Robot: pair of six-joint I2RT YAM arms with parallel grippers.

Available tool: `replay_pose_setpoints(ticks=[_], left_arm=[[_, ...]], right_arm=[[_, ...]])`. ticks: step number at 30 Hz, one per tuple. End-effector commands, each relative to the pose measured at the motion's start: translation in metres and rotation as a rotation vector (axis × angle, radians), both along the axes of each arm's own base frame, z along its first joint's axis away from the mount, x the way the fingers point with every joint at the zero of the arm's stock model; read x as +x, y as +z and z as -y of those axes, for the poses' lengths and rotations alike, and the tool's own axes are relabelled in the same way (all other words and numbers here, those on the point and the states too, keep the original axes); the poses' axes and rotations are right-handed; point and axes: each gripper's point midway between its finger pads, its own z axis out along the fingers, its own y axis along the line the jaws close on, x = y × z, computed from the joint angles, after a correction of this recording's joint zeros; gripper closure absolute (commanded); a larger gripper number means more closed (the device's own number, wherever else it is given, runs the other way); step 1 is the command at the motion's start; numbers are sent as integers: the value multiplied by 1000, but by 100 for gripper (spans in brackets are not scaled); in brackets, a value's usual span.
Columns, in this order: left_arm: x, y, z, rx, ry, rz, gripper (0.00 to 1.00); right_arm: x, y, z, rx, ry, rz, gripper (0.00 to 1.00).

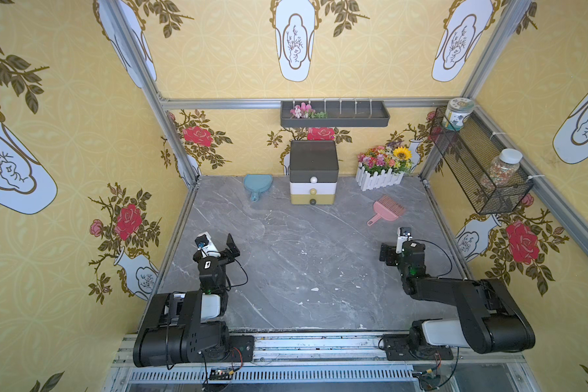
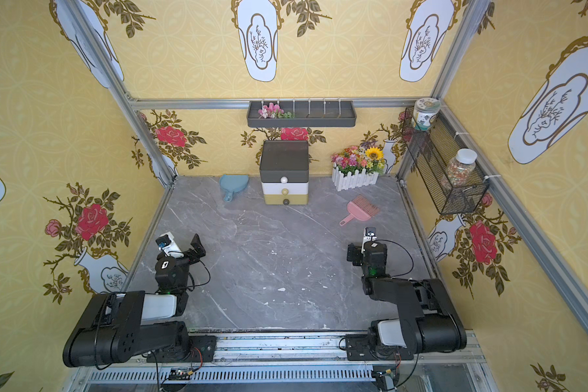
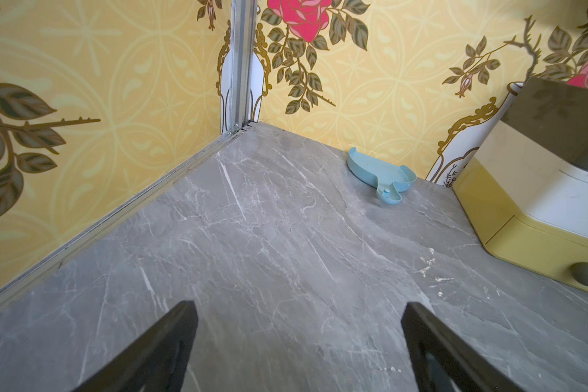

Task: Place the brooch boxes into the drawer by color
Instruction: Reset both arms

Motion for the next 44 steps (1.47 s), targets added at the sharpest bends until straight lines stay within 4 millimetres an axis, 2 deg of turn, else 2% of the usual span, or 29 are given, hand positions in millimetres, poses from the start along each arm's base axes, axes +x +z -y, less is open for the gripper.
replay_pose_setpoints(ticks=[1, 44], left_arm=[[3, 10, 2, 10, -11, 39, 0], [3, 10, 3, 10, -19, 39, 0]], right_arm=[[19, 33, -4, 3, 20, 141, 3], [21, 33, -3, 6, 18, 148, 3]])
